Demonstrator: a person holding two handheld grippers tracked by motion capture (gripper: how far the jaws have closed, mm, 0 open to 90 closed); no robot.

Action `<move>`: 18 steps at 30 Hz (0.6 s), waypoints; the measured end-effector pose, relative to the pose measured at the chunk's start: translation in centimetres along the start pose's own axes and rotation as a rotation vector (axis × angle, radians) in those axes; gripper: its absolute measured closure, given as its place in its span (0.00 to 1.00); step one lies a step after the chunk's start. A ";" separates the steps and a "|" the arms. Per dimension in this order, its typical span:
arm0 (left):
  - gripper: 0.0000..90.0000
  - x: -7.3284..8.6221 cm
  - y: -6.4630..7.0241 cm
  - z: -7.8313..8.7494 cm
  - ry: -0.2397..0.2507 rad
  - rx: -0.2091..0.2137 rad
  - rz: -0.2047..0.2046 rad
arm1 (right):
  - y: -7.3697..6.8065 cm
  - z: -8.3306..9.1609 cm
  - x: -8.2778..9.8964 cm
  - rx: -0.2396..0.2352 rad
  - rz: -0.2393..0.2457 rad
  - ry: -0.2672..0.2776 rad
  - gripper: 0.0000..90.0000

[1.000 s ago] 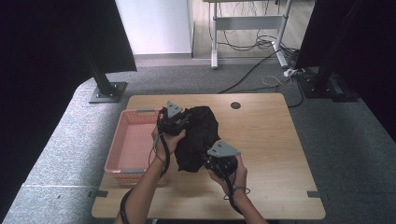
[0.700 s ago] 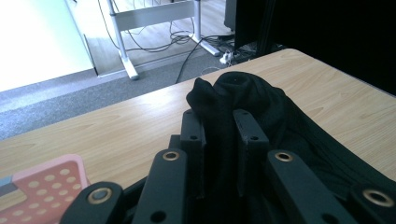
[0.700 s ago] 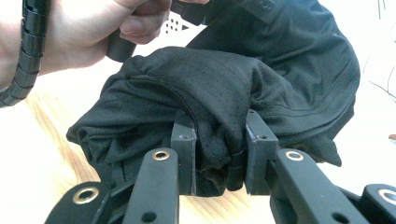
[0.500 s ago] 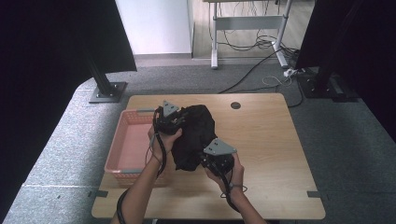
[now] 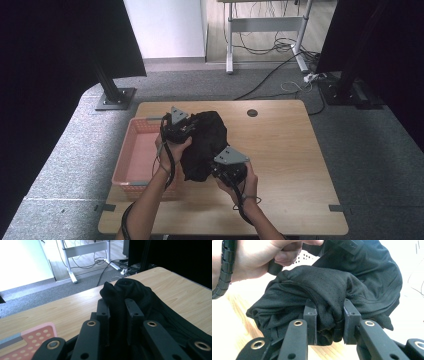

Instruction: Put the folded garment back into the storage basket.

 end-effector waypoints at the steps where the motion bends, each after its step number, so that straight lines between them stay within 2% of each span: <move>1: 0.84 0.0 0.0 0.0 0.000 0.000 0.000 | 0.0 0.0 0.0 0.000 0.000 0.000 0.79; 18: 0.84 0.2 -1.2 0.5 0.000 -0.016 0.006 | -1.0 -1.0 -0.8 -0.009 0.009 0.004 0.79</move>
Point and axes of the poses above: each handheld gripper's, and its own axes: z roughly backward along the jaws, x roughly out of its underside, y roughly to its right, the point moved 10 cm from there along -z, roughly forward along the jaws, and after that the axes turned 8 degrees about z, right-handed, at the moved point
